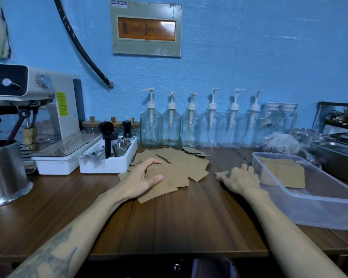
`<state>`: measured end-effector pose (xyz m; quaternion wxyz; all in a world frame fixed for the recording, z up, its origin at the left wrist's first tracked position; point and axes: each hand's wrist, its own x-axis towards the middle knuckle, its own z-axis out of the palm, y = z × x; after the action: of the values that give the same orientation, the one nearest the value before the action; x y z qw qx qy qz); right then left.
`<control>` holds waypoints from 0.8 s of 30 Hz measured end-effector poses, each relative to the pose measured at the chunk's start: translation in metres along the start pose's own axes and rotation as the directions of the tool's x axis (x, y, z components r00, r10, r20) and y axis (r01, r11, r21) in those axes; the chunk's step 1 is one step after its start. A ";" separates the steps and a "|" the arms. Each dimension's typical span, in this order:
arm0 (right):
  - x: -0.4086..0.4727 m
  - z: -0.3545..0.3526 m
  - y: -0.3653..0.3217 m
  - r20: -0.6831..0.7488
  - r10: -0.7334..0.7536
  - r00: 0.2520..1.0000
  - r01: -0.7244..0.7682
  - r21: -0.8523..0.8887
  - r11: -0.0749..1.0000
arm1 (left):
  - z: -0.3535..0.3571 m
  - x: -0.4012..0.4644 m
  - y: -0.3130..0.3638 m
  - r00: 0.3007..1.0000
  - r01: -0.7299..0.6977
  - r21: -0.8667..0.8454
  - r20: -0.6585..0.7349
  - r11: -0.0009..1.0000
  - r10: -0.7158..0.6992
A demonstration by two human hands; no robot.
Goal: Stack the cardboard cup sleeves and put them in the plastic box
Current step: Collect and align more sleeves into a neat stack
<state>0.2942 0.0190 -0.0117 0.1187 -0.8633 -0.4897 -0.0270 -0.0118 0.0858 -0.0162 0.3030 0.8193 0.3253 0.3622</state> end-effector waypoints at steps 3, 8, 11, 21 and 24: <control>-0.001 -0.002 -0.006 -0.029 -0.062 0.998 0.066 0.129 0.989 | 0.000 0.000 0.000 1.000 0.005 0.001 -0.001 1.000 -0.005; -0.004 -0.007 -0.017 -0.193 -0.214 0.957 0.277 0.409 0.869 | 0.001 0.001 -0.002 1.000 0.005 -0.035 -0.008 0.999 -0.005; -0.009 -0.014 -0.028 -0.341 -0.178 0.923 0.373 0.685 0.625 | 0.001 0.002 -0.002 1.000 0.008 -0.029 -0.008 1.000 -0.009; -0.038 -0.015 -0.067 -0.585 -0.380 0.717 0.697 0.588 0.410 | 0.001 0.002 -0.002 0.999 0.051 -0.018 0.015 0.999 -0.051; -0.042 -0.017 -0.069 -0.592 -0.422 0.687 0.727 0.571 0.382 | 0.002 0.002 0.000 0.998 0.062 -0.028 0.029 0.998 -0.062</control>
<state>0.2152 0.0137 0.0105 0.5441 -0.4720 -0.6936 -0.0070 -0.0096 0.0869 -0.0164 0.3304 0.8094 0.3410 0.3457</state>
